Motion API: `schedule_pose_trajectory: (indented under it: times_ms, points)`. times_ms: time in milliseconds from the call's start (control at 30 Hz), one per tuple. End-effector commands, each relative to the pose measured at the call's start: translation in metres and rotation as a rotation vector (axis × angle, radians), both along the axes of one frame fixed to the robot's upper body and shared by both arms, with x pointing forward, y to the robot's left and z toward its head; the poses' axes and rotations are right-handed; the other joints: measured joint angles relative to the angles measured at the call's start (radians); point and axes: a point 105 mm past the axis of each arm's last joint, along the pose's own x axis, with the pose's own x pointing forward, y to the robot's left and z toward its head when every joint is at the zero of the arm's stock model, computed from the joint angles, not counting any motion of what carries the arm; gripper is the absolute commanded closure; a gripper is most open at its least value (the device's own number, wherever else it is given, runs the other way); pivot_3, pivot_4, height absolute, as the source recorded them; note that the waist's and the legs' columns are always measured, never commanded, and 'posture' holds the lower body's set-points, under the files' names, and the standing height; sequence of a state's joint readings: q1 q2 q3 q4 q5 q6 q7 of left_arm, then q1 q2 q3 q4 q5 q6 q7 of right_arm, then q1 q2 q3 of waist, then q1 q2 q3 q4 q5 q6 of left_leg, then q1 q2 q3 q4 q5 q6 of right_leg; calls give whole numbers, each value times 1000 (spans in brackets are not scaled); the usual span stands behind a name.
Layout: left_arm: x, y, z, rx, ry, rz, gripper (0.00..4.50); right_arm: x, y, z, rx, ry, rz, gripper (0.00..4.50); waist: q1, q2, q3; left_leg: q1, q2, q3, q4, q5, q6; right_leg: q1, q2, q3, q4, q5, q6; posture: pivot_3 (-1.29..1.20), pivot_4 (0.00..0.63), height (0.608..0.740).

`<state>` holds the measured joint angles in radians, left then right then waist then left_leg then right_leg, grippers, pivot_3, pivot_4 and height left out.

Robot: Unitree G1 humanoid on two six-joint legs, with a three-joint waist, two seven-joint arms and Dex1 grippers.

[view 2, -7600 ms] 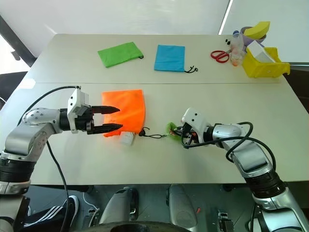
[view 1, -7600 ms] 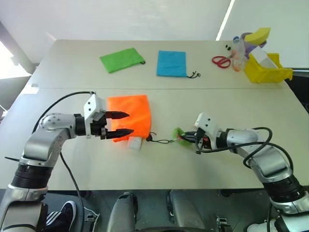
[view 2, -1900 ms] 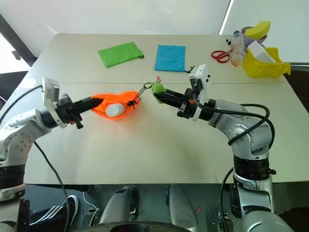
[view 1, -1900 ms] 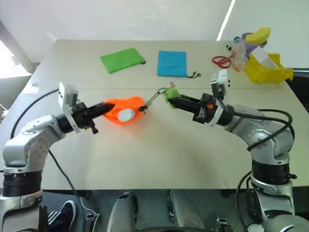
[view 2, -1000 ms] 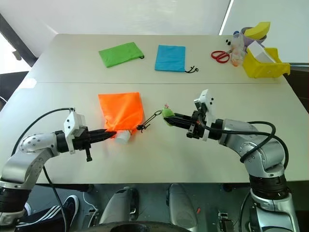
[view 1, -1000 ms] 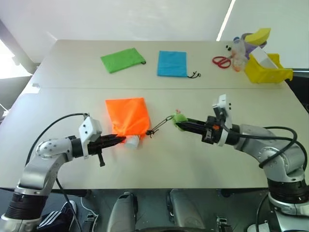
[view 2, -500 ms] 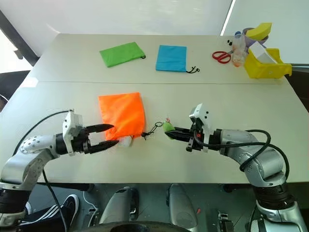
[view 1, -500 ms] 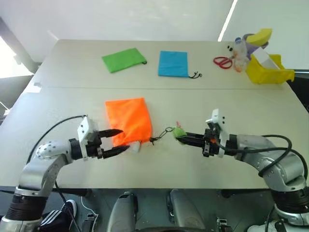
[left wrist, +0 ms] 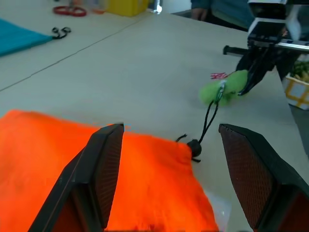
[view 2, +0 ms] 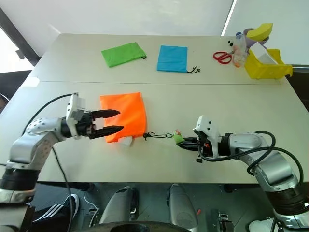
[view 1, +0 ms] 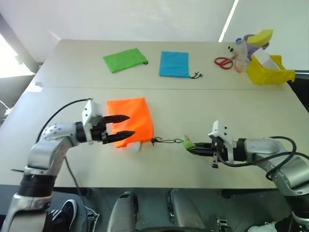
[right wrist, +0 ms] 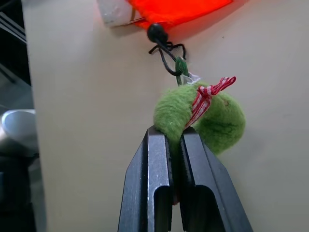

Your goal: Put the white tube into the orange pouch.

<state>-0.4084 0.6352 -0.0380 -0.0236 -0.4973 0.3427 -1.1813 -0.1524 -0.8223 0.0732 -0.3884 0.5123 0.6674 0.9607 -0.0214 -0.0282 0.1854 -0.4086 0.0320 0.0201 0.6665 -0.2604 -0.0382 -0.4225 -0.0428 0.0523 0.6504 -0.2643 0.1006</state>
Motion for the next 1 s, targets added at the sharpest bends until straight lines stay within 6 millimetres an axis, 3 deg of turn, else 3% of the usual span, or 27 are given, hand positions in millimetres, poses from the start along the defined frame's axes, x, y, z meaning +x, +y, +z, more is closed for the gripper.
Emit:
schedule_pose_trajectory:
  times_ms: [33, 233, 467, 700, 833, 1000]
  points:
    - [5, -23, -6, 130, -104, -140, 1146, 3, 10, 8, 15, -59, 24, 4500, 6, 0, 0, 0, 0, 0, 0, 0, 0, 0, 0, 0, 0, 0, 0, 0, 150, 740]
    - [13, -45, -6, 180, -163, -279, 1146, 7, 8, 8, 10, -80, -6, 4500, 8, 0, 0, -1, 0, 0, -1, 0, 0, 0, 1, 0, -1, 0, 1, 0, 150, 740]
    - [25, -31, 6, 107, -148, -172, 1146, 10, 5, 4, -5, -110, -55, 4500, 5, 0, 0, -1, 0, -1, -1, 0, 0, 0, 1, 0, 0, 0, 1, 0, 150, 740]
    - [12, -2, 15, 108, -117, -93, 1146, 20, 7, 6, -29, -171, -63, 4500, 5, 0, 0, 0, 1, -1, -1, 0, 0, 0, 1, 0, 0, 1, 1, 0, 150, 740]
    - [-5, 16, 6, 192, -124, -70, 1146, 21, 10, 7, -12, -158, -48, 4500, 3, 0, 0, 0, 1, -1, 0, 0, 0, 0, 0, 0, 0, 0, 1, 0, 150, 740]
    - [-28, 13, -6, 235, -145, -81, 1146, 22, 10, 3, -19, -158, -49, 4500, 9, 0, 0, 0, 1, 0, -1, 0, 0, 0, 0, 0, 0, 0, 1, 0, 150, 740]
